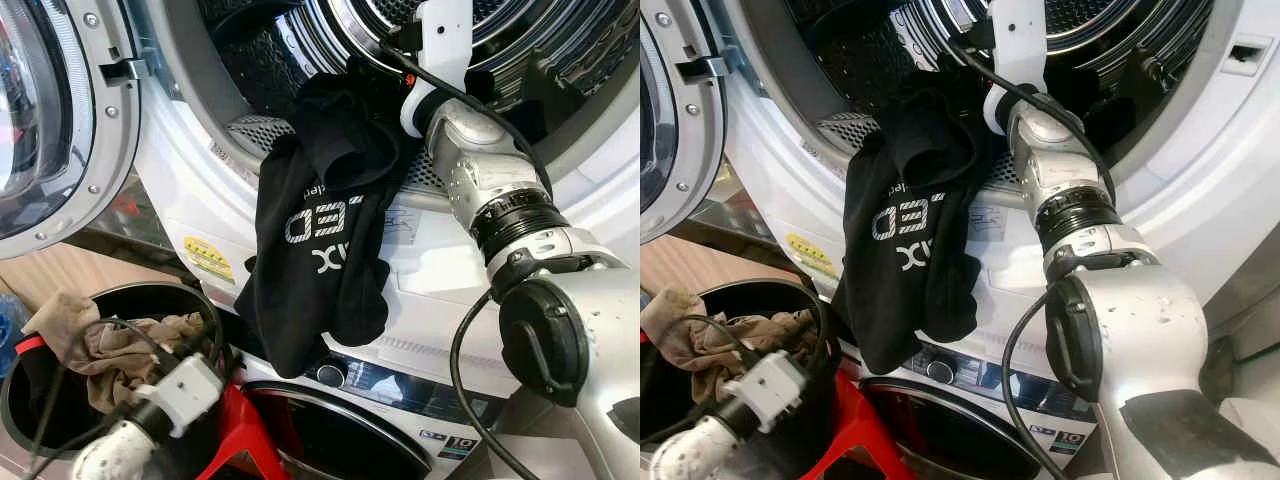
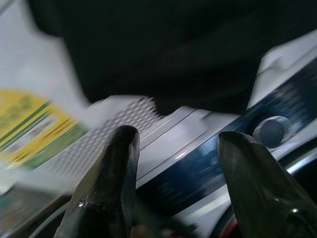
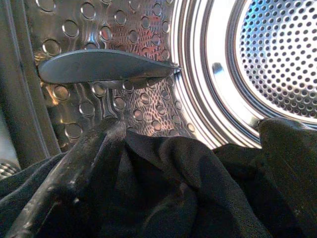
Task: Clothes washing
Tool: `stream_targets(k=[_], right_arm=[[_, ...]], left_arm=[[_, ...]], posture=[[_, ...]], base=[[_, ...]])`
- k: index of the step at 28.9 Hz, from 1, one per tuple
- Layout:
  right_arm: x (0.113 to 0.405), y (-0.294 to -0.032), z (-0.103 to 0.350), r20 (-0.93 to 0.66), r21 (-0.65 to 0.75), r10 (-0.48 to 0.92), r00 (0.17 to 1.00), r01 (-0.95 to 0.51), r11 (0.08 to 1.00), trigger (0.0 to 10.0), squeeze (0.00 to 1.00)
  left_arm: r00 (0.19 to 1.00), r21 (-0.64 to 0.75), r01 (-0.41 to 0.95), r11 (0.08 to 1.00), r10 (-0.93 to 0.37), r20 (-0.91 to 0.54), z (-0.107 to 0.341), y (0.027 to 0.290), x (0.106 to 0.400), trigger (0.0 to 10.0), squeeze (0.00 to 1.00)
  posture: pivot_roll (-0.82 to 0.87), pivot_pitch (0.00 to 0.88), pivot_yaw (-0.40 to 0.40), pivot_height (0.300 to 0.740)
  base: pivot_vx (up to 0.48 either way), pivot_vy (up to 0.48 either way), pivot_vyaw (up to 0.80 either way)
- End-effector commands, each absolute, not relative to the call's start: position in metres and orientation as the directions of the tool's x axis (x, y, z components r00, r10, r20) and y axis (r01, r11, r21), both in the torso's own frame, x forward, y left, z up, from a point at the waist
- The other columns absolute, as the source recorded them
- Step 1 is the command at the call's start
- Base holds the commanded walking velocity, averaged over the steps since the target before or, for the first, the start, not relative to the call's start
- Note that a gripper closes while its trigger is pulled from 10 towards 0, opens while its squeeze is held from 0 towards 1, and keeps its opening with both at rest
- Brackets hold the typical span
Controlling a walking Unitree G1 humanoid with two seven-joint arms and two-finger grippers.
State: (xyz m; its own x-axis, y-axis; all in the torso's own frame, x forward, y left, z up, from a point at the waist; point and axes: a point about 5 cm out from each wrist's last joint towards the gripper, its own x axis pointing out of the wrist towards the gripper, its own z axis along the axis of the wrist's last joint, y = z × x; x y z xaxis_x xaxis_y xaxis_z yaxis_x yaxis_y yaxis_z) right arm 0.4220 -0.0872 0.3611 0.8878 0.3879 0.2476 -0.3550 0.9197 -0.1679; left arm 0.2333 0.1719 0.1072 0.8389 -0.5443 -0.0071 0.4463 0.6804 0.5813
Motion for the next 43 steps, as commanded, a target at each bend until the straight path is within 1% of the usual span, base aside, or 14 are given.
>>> stream_targets(k=[1,10,12,13,22,27,28,29,31,33,35,37,39,43], right_arm=[[0.422,-0.087,0.357,0.248,-0.16,0.393,0.885,-0.363,0.918,10.0,1.0],[0.422,-0.087,0.357,0.249,-0.16,0.394,0.885,-0.364,0.918,10.0,1.0],[0.421,-0.087,0.359,0.267,-0.162,0.406,0.874,-0.375,0.913,10.0,1.0],[0.421,-0.087,0.36,0.274,-0.164,0.412,0.869,-0.38,0.91,10.0,1.0],[0.421,-0.088,0.359,0.271,-0.166,0.415,0.869,-0.382,0.909,10.0,1.0],[0.421,-0.088,0.359,0.271,-0.169,0.417,0.868,-0.384,0.908,10.0,1.0],[0.421,-0.088,0.359,0.271,-0.169,0.417,0.868,-0.384,0.908,10.0,1.0],[0.421,-0.088,0.358,0.27,-0.17,0.418,0.867,-0.385,0.907,10.0,1.0],[0.421,-0.087,0.358,0.269,-0.171,0.42,0.867,-0.386,0.907,10.0,1.0],[0.421,-0.087,0.358,0.27,-0.17,0.42,0.866,-0.387,0.906,10.0,1.0],[0.421,-0.086,0.357,0.27,-0.17,0.422,0.865,-0.389,0.905,10.0,1.0],[0.421,-0.086,0.357,0.27,-0.169,0.423,0.865,-0.39,0.905,10.0,1.0],[0.421,-0.086,0.357,0.27,-0.167,0.423,0.865,-0.391,0.905,10.0,1.0],[0.421,-0.085,0.357,0.269,-0.168,0.425,0.864,-0.392,0.905,10.0,1.0]], left_arm=[[0.819,0.575,0.474,0.666,-0.574,-0.01,0.112,0.168,0.235,10.0,0.0],[0.801,0.555,0.508,0.659,-0.599,-0.021,0.113,0.168,0.236,10.0,0.0],[0.801,0.543,0.504,0.672,-0.598,-0.003,0.113,0.168,0.254,10.0,0.0],[0.786,0.548,0.518,0.657,-0.618,-0.004,0.113,0.164,0.264,10.0,0.0],[0.757,0.557,0.526,0.643,-0.653,0.039,0.127,0.152,0.278,10.0,0.0],[0.695,0.531,0.602,0.596,-0.719,0.02,0.125,0.14,0.272,10.0,0.0],[0.695,0.531,0.602,0.596,-0.719,0.02,0.125,0.14,0.272,10.0,0.0],[0.652,0.528,0.646,0.551,-0.759,-0.005,0.122,0.134,0.264,10.0,0.0],[0.621,0.535,0.664,0.522,-0.784,-0.006,0.123,0.13,0.26,10.0,0.0],[0.602,0.562,0.651,0.51,-0.798,0.027,0.132,0.126,0.259,10.0,0.0],[0.602,0.592,0.607,0.53,-0.793,0.093,0.148,0.124,0.265,10.0,0.0],[0.602,0.596,0.589,0.546,-0.789,0.127,0.158,0.123,0.269,10.0,0.0],[0.578,0.6,0.599,0.53,-0.805,0.133,0.167,0.117,0.275,10.0,0.0],[0.549,0.608,0.617,0.5,-0.827,0.123,0.17,0.111,0.275,10.0,0.0]], posture=[[0.04,0.045,0.016,0.74],[0.04,0.045,0.016,0.74],[0.02,0.048,0.011,0.74],[0.02,0.047,0.011,0.74],[0.01,0.044,0.012,0.74],[0.01,0.045,0.01,0.74],[0.01,0.045,0.01,0.74],[0.01,0.049,0.008,0.74],[0.02,0.049,0.008,0.74],[0.02,0.05,0.008,0.74],[0.02,0.049,0.008,0.74],[0.02,0.048,0.009,0.74],[0.02,0.045,0.009,0.74],[0.02,0.043,0.011,0.74]], base=[[0.0,0.0,0.0],[0.0,0.0,0.0],[0.0,0.0,0.0],[0.0,0.0,0.0],[0.0,0.0,0.0],[0.0,0.0,0.0],[0.0,0.0,0.0],[0.0,0.0,0.0],[0.0,0.0,0.0],[0.0,0.0,0.0],[0.0,0.0,0.0],[0.0,0.0,0.0],[0.0,0.0,0.0],[0.0,0.0,0.0]])
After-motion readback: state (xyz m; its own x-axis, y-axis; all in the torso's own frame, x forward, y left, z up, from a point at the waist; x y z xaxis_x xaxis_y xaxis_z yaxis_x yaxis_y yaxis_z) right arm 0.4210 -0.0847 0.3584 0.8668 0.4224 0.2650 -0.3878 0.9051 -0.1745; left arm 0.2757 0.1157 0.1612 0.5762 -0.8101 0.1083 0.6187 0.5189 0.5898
